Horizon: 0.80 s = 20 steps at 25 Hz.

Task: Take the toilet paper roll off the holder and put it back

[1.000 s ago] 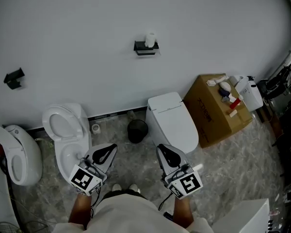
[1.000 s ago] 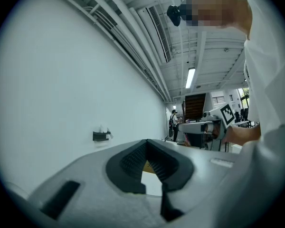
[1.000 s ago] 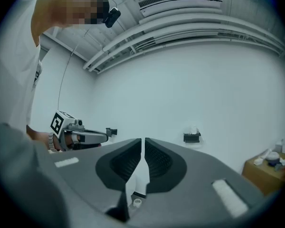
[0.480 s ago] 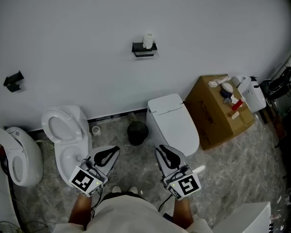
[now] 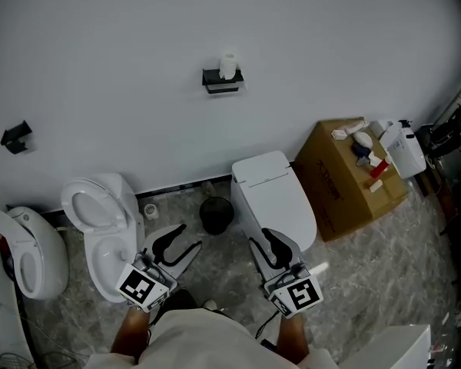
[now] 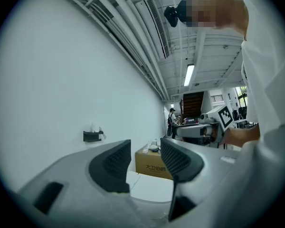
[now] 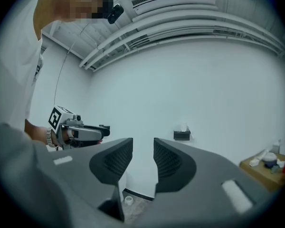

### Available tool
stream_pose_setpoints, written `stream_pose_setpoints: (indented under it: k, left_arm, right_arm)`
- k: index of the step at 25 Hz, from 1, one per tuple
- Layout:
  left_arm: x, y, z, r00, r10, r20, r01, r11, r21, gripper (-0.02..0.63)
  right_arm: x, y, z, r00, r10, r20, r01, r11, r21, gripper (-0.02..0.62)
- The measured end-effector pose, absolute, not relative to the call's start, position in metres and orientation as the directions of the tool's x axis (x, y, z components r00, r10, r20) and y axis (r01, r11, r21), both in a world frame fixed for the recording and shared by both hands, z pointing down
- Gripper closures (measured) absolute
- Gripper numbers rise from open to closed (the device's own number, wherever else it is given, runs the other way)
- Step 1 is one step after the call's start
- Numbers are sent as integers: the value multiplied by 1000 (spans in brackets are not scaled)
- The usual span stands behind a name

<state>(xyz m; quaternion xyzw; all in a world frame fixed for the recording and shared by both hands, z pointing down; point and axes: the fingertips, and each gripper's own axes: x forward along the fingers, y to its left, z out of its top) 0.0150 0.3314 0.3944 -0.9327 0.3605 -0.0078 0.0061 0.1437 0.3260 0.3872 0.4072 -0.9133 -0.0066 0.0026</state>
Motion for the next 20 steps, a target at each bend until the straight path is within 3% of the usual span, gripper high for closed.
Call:
stream_pose_setpoints:
  k: [9,18,20]
  left_arm:
    - [-5,257,401,714,-700,0,-700,-714,-6,343]
    - [-55,119,406,728,-685,-11,-685,-728,23,326]
    - [-72,83,407,724,-690,-5,-689,-724,34,297]
  right_arm:
    - [128,258,396,-676,-737,3,-737,676,0,407]
    - [83,127,390,-639,-769,33,-769,640,17,402]
    - [70,94,389,-631,-774,44,-774,633,23,400]
